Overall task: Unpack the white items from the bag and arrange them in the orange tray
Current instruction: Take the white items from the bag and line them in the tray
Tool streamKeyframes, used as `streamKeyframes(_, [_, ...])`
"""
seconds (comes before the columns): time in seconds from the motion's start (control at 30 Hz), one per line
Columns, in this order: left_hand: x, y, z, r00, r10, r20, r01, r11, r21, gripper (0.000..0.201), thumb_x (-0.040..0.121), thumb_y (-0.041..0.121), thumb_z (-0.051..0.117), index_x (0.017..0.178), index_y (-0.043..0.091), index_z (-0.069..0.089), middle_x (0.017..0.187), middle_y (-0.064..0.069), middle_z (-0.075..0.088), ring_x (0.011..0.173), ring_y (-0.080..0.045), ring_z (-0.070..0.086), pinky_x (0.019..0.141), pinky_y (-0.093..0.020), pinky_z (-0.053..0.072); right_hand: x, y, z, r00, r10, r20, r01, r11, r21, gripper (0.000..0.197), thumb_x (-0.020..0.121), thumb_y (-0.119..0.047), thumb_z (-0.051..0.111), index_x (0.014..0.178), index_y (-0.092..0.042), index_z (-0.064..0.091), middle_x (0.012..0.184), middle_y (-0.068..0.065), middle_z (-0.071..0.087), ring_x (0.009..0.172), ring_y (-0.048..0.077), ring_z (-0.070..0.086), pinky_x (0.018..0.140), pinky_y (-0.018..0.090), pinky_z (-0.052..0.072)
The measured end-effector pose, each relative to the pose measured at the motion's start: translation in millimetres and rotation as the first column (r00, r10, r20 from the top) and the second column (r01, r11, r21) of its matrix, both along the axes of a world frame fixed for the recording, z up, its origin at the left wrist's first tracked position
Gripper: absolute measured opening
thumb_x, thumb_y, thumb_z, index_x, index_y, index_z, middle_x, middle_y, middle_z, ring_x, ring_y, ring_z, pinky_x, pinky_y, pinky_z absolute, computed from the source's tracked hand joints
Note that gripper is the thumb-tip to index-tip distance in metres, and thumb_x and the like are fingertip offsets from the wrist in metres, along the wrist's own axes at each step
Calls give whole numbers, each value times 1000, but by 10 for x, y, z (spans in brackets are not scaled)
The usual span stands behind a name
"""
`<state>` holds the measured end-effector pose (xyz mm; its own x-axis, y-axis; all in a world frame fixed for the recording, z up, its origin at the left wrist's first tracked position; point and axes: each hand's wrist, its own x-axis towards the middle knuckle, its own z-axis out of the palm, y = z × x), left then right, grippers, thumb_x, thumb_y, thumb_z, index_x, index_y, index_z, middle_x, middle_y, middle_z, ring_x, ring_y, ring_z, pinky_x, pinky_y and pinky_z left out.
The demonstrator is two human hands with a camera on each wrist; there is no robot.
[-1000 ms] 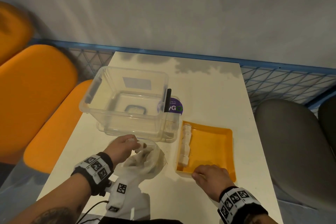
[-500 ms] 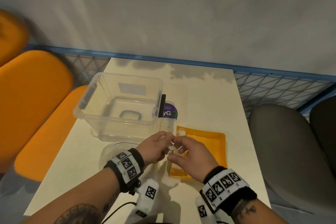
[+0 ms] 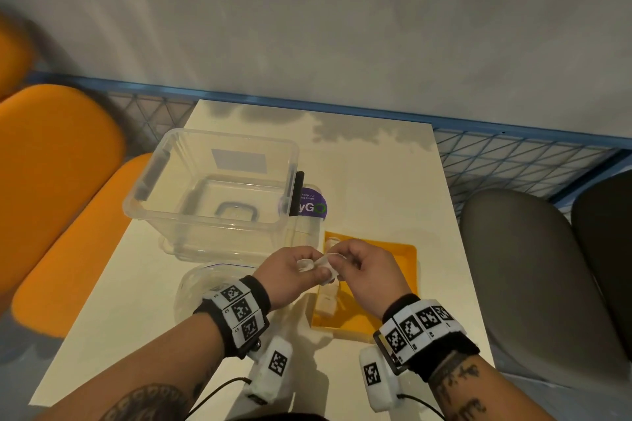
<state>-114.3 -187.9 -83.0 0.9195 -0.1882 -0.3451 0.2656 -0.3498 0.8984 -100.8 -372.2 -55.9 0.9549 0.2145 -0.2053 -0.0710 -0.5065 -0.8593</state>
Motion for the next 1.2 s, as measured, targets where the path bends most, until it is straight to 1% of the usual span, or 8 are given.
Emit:
streamKeyframes(0.1, [5,27,-83,1000,26,-17,-24,996,92,9,86,40,72,87,31,74,86,4,78,88,-12,69,90,-38,51,63,-92,-64,1000,0,9,1,996,-88,9,95,-26,60,96,-30,69,78,-11,67,78,10,65,71,24,52])
streamKeyframes(0.2, [-17,76,-199,996,73,-44,-65,985,162,3,89,33,69,87,33,72,88,9,77,99,-9,68,94,-32,49,85,-215,-193,999,38,-20,-41,976,-216,12,97,-28,56,102,-30,67,79,-17,62,80,11,62,70,24,47])
streamKeyframes(0.33, [-35,36,-312,998,33,-62,-8,932,362,4,88,39,68,88,37,65,124,3,69,117,-17,60,93,-28,44,-1,-247,-368,965,168,-202,-232,905,-356,10,97,-32,55,100,-30,64,89,-11,63,83,14,61,69,26,46])
streamKeyframes(0.43, [-16,-48,-357,995,5,-104,43,892,449,21,84,45,68,101,33,66,129,1,64,107,-17,60,84,-27,44,-50,-169,-478,909,309,-281,-407,806,-430,6,94,-34,57,95,-31,62,90,-7,64,84,16,60,73,30,49])
streamKeyframes(0.53, [5,-98,-386,989,7,-150,61,893,446,31,79,47,72,105,32,65,119,1,65,94,-13,60,77,-27,47,-56,-63,-573,880,379,-286,-473,747,-467,7,92,-33,59,86,-33,58,76,-12,56,77,12,55,62,24,40])
streamKeyframes(0.7, [-1,-131,-409,988,-15,-152,85,880,468,21,78,35,74,96,32,63,117,1,66,91,-13,59,77,-26,46,-45,52,-731,896,304,-323,-431,768,-474,4,90,-28,61,87,-25,62,88,-2,66,85,21,61,75,34,50])
streamKeyframes(0.9, [-15,-114,-418,987,-19,-160,91,886,455,18,80,36,73,95,33,62,102,4,63,83,-11,60,63,-21,43,11,80,-840,952,201,-230,-288,842,-455,5,87,-27,66,85,-25,71,85,-5,65,80,14,59,69,28,45])
streamKeyframes(1.2, [-11,-105,-428,987,-29,-157,96,893,439,17,81,37,73,93,31,64,91,7,62,80,-10,59,68,-25,46,32,107,-928,957,181,-225,-272,826,-494,5,84,-32,70,85,-28,68,85,-6,67,80,15,61,72,31,52])
